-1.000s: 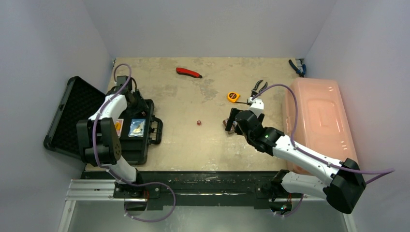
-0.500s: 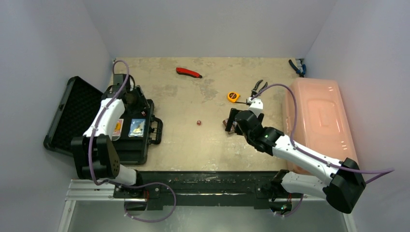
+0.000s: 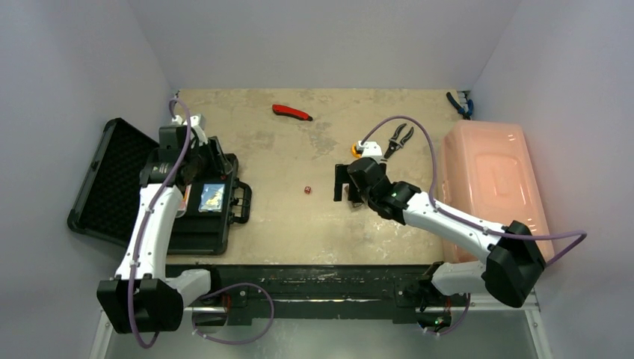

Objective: Pack up texas hold em set

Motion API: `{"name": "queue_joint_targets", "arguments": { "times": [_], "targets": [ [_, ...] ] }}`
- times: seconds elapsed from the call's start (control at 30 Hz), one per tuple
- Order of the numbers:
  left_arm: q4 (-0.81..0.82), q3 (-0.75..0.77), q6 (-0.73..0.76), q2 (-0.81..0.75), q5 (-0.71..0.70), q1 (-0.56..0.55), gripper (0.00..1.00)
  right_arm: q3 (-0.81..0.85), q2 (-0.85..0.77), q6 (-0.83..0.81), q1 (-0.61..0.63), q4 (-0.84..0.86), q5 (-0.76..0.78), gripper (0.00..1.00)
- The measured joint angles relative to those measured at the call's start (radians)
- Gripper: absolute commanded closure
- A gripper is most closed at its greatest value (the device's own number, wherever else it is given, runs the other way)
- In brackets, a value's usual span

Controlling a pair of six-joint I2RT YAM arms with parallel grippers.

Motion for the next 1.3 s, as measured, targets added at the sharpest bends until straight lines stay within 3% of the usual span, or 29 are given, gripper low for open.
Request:
{"name": "queue_joint_targets", "arguments": {
  "times": [0.2, 0.4, 0.57, 0.87, 1.3],
  "targets": [
    [-0.013, -0.055, 0.026, -0.056, 0.029, -0.058, 0.40, 0.066, 0.053, -0.019, 0.000, 0.000, -0.034, 0.01],
    [0.015, -0.074, 0.004, -0.013, 0.024, -0.187, 0.20, 0.099, 0.063, -0.032, 0.000, -0.003, -0.047, 0.01],
    [0.070, -0.074, -0.028, 0.055, 0.000, -0.281, 0.15, 0.106, 0.055, -0.047, 0.000, -0.018, -0.050, 0.01],
    [0.127, -0.034, -0.027, 0.225, -0.042, -0.475, 0.14, 0.069, -0.010, -0.047, 0.000, -0.031, 0.001, 0.01],
    [0.147, 0.151, -0.010, 0.455, -0.125, -0.609, 0.20, -0.013, -0.079, -0.008, -0.051, -0.064, 0.102, 0.01]
  ]
}}
